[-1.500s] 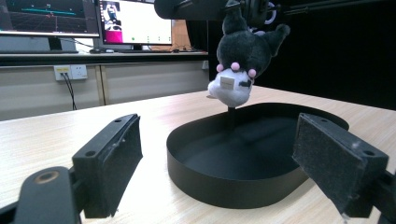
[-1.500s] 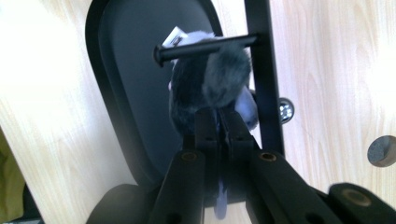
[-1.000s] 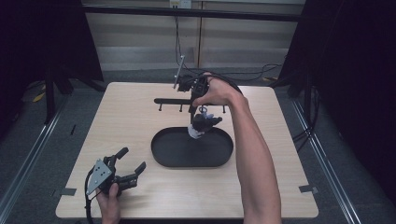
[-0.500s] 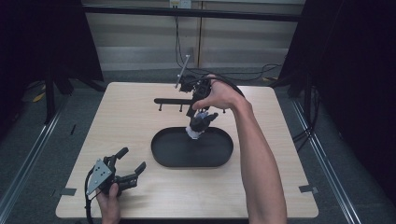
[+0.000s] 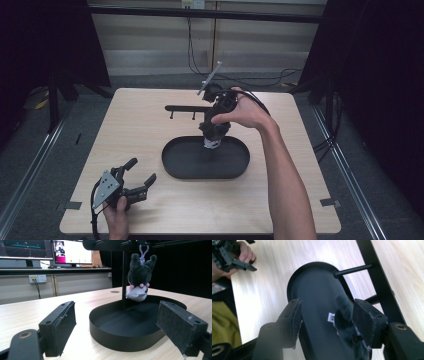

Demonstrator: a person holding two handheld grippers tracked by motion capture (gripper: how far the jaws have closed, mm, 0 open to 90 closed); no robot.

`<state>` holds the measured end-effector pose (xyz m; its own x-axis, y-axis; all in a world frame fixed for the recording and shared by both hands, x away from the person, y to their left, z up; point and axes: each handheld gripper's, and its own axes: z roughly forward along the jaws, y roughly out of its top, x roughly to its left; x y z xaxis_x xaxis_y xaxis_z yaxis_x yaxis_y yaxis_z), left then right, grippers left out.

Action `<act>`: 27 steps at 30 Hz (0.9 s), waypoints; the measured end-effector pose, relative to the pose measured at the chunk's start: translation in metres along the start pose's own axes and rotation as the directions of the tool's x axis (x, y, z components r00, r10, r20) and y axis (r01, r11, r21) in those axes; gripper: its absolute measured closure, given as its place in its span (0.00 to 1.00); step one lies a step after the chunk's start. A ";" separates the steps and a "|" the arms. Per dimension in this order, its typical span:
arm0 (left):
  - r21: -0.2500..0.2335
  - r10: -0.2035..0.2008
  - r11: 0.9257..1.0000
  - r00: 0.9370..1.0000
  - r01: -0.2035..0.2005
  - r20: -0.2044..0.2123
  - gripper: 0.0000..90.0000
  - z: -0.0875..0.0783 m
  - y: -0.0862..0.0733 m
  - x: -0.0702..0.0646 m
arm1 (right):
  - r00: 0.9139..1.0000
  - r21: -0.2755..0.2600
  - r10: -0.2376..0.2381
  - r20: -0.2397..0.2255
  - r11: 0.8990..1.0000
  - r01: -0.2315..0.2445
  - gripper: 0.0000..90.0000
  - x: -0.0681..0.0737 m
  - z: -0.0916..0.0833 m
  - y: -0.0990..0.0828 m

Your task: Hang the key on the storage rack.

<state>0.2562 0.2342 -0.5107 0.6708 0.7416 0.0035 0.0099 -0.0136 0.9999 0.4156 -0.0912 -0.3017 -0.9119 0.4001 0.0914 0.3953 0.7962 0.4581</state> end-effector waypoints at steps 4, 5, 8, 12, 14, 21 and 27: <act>-0.001 0.000 1.000 1.000 0.000 0.000 0.17 0.000 0.000 0.000 | 1.000 -0.063 -0.001 -0.002 0.998 0.000 0.39 0.006 0.000 -0.014; -0.001 0.000 1.000 1.000 0.000 0.000 0.17 0.000 0.000 0.000 | 1.000 -0.087 0.001 0.003 0.996 -0.001 0.39 0.009 -0.001 -0.017; -0.001 0.000 1.000 1.000 0.000 0.000 0.17 0.000 0.000 0.000 | 1.000 -0.128 -0.017 0.003 0.992 0.018 0.36 0.019 -0.001 -0.025; 0.003 0.000 1.000 1.000 0.000 0.002 0.17 0.000 0.000 0.000 | 0.999 -0.159 -0.033 0.029 0.987 0.037 0.34 0.031 -0.003 -0.035; 0.003 0.001 1.000 1.000 -0.001 0.002 0.17 0.000 0.000 0.000 | 0.999 -0.186 -0.020 0.033 0.982 0.026 0.32 0.035 -0.003 -0.042; 0.003 0.001 1.000 1.000 -0.001 0.002 0.17 0.000 0.000 0.000 | 0.998 -0.282 0.037 0.055 0.959 -0.020 0.29 0.049 0.010 -0.080; 0.001 0.000 1.000 1.000 0.000 -0.003 0.17 0.000 0.000 0.000 | 0.985 -0.362 0.131 0.113 0.929 -0.081 0.21 0.063 0.023 -0.114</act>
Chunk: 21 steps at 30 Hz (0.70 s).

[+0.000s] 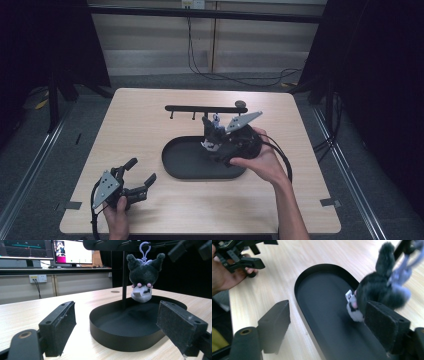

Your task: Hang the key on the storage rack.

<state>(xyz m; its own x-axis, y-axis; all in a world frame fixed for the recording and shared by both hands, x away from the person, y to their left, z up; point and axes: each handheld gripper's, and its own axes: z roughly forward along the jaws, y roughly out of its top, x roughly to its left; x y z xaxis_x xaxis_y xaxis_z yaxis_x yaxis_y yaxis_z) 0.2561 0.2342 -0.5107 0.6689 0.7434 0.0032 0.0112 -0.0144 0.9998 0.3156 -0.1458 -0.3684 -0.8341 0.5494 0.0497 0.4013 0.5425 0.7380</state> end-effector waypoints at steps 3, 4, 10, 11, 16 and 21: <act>0.000 0.000 1.000 1.000 0.000 0.000 0.17 0.000 0.000 0.000 | 0.998 -0.065 0.046 0.035 0.997 -0.044 0.18 0.004 -0.001 -0.023; 0.000 0.000 1.000 1.000 0.000 0.000 0.17 0.000 0.000 0.000 | 0.997 -0.089 0.064 0.046 0.994 -0.060 0.17 0.005 -0.002 -0.031; 0.000 0.001 1.000 1.000 -0.001 0.000 0.17 0.000 0.000 0.000 | 0.982 -0.192 0.163 0.094 0.971 -0.143 0.16 0.012 0.002 -0.073; 0.000 0.000 1.000 1.000 0.000 0.000 0.17 0.000 0.000 0.000 | 0.978 -0.213 0.181 0.105 0.965 -0.156 0.16 0.013 0.004 -0.080; 0.000 0.000 1.000 1.000 0.000 0.000 0.17 0.000 0.000 0.000 | 0.949 -0.252 0.210 0.235 0.956 -0.150 0.16 0.021 0.015 -0.113; 0.000 0.000 1.000 1.000 0.000 0.000 0.17 0.000 0.000 0.000 | 0.906 -0.337 0.219 0.361 0.937 -0.092 0.17 0.031 0.028 -0.141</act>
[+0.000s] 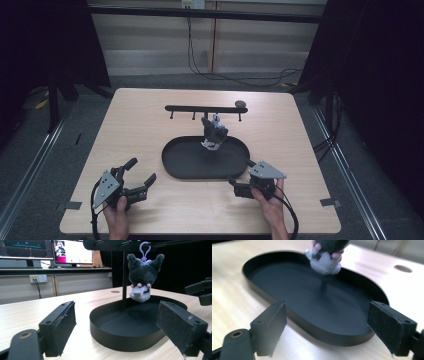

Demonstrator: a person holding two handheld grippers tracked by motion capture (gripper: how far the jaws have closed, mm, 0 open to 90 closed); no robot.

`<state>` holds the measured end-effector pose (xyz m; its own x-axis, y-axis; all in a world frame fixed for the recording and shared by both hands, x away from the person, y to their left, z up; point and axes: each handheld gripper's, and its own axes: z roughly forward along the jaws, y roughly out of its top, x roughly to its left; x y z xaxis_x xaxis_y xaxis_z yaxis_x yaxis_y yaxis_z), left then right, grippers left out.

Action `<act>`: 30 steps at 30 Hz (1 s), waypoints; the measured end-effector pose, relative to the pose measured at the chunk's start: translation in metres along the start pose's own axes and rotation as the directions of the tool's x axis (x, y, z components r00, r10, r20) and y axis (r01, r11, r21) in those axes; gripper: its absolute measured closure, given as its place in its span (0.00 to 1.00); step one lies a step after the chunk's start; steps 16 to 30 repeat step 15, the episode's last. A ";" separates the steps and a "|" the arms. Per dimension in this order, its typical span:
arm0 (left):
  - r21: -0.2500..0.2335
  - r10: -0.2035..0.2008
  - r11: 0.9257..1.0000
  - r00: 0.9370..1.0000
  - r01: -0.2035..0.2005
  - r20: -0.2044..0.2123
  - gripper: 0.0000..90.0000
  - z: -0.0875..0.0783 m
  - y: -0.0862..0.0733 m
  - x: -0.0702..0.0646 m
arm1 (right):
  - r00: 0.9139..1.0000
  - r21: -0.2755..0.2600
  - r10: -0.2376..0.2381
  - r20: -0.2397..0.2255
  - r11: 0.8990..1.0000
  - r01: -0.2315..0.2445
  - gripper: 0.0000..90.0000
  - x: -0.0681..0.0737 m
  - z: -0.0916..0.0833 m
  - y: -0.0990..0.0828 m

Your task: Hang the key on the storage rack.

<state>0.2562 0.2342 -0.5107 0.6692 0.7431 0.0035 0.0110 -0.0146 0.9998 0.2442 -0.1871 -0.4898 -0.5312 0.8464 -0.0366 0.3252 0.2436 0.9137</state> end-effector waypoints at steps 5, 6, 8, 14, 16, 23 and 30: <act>0.000 0.001 1.000 1.000 -0.001 0.000 0.17 0.000 0.000 0.000 | 0.995 -0.190 0.057 0.086 0.981 -0.040 0.16 0.002 -0.004 -0.018; 0.000 0.000 1.000 1.000 0.000 0.000 0.17 0.000 0.000 0.000 | 0.994 -0.207 0.067 0.083 0.977 -0.048 0.16 0.003 -0.005 -0.020; 0.000 0.001 1.000 1.000 -0.001 0.000 0.17 0.000 0.000 0.000 | 0.990 -0.266 0.083 0.115 0.963 -0.050 0.16 0.004 -0.010 -0.023; 0.001 -0.003 1.000 1.000 0.003 0.002 0.17 0.000 0.000 0.000 | 0.985 -0.404 0.122 0.118 0.912 -0.065 0.15 0.003 -0.021 -0.033; 0.000 -0.004 1.000 1.000 0.004 0.002 0.17 0.000 0.000 0.000 | 0.989 -0.403 0.095 0.111 0.914 -0.043 0.15 0.004 -0.021 -0.033; 0.000 -0.004 1.000 1.000 0.004 0.002 0.17 0.000 0.000 0.000 | 0.989 -0.403 0.095 0.111 0.914 -0.043 0.15 0.004 -0.021 -0.033; 0.000 -0.004 1.000 1.000 0.004 0.002 0.17 0.000 0.000 0.000 | 0.989 -0.403 0.095 0.111 0.914 -0.043 0.15 0.004 -0.021 -0.033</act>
